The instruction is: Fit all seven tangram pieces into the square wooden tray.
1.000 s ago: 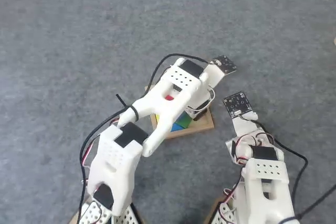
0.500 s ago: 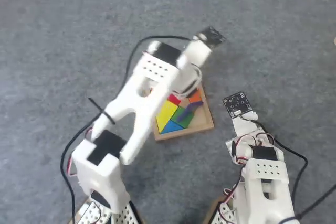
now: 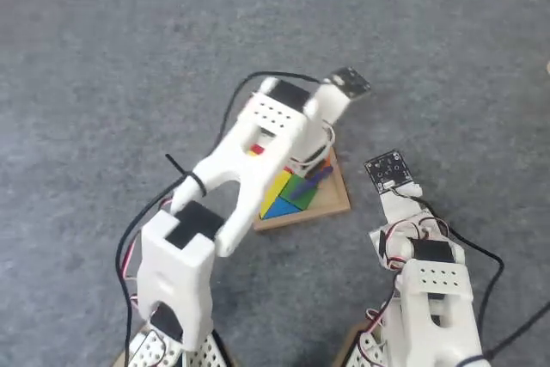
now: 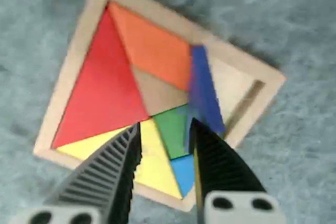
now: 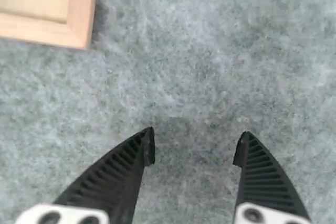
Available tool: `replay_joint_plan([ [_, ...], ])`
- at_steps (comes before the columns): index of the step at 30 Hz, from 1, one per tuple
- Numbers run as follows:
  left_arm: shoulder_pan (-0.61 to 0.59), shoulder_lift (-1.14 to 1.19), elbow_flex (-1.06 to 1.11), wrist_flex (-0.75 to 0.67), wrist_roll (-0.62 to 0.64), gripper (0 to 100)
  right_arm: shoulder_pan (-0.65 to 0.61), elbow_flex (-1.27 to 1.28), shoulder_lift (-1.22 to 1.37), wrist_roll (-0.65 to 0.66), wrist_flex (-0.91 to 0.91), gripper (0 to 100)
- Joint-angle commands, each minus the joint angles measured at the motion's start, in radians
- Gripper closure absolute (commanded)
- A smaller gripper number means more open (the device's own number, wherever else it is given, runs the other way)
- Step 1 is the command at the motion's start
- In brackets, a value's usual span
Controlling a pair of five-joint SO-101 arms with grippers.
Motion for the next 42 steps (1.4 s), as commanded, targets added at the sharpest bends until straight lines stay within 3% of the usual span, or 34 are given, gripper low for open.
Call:
replay_joint_plan([
  [1,0.057,-0.009,-0.038,0.021,0.021,85,-0.002,-0.011,-0.027,-0.005,-0.015,74.5],
  [13,0.061,-0.003,-0.008,0.049,0.02,85,-0.002,-0.011,-0.027,-0.005,-0.015,74.5],
  [25,0.115,-0.002,0.054,-0.018,0.028,85,-0.002,-0.011,-0.027,-0.008,-0.013,74.5],
  [30,0.117,-0.002,0.085,-0.051,0.025,85,0.074,-0.034,-0.038,-0.046,-0.005,74.5],
  [36,0.117,-0.002,0.085,-0.077,0.023,85,0.199,-0.038,-0.188,-0.129,0.07,74.5],
  [42,0.115,0.0,0.088,-0.089,0.021,85,0.202,0.018,-0.463,-0.167,0.185,74.5],
])
